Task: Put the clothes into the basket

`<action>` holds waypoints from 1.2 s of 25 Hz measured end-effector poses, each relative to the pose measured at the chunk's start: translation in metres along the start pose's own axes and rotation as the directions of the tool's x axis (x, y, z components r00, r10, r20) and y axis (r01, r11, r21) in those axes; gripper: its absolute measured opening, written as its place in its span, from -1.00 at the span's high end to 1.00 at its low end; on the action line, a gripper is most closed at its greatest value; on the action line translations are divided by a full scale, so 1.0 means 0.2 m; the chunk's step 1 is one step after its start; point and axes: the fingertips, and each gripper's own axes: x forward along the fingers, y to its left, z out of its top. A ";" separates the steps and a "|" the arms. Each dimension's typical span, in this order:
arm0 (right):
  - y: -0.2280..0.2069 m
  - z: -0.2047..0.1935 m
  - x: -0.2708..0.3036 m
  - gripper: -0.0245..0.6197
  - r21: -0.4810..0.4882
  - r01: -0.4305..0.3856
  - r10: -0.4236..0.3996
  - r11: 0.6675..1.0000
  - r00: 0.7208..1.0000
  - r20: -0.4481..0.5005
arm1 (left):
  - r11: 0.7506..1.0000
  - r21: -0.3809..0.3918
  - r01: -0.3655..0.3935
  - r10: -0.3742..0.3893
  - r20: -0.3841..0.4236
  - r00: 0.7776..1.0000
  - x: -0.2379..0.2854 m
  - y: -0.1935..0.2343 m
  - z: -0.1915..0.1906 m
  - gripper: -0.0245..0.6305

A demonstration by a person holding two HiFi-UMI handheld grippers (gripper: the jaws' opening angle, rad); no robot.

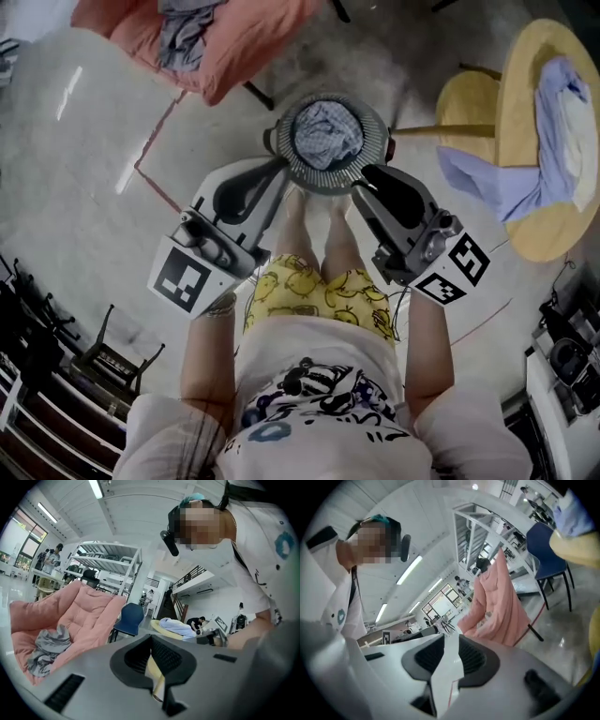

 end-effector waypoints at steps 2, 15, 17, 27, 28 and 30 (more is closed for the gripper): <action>0.08 0.13 -0.04 0.72 -0.097 -0.002 0.007 0.995 0.999 0.050 | 1.000 0.017 0.013 -0.013 0.023 1.000 0.00 -0.05 0.11 0.88; 0.44 0.66 -0.25 0.74 -0.199 -0.017 0.059 0.980 0.976 0.208 | 0.994 0.036 0.103 -0.107 0.134 0.985 -0.04 -0.33 0.60 0.88; 0.51 0.73 -0.28 0.74 -0.234 -0.020 0.070 0.972 0.976 0.208 | 0.992 0.051 0.115 -0.121 0.130 0.984 -0.04 -0.37 0.66 0.88; 0.75 1.06 -0.41 0.76 -0.300 -0.006 0.070 0.954 0.977 0.204 | 0.977 0.147 0.154 -0.179 0.179 0.967 -0.08 -0.55 1.07 0.88; 0.78 1.10 -0.42 0.76 -0.310 -0.012 0.081 0.951 0.974 0.211 | 0.975 0.156 0.156 -0.184 0.186 0.965 -0.08 -0.56 1.10 0.88; 0.85 1.18 -0.44 0.77 -0.328 -0.031 0.109 0.944 0.968 0.225 | 0.973 0.172 0.154 -0.188 0.203 0.961 -0.09 -0.59 1.17 0.88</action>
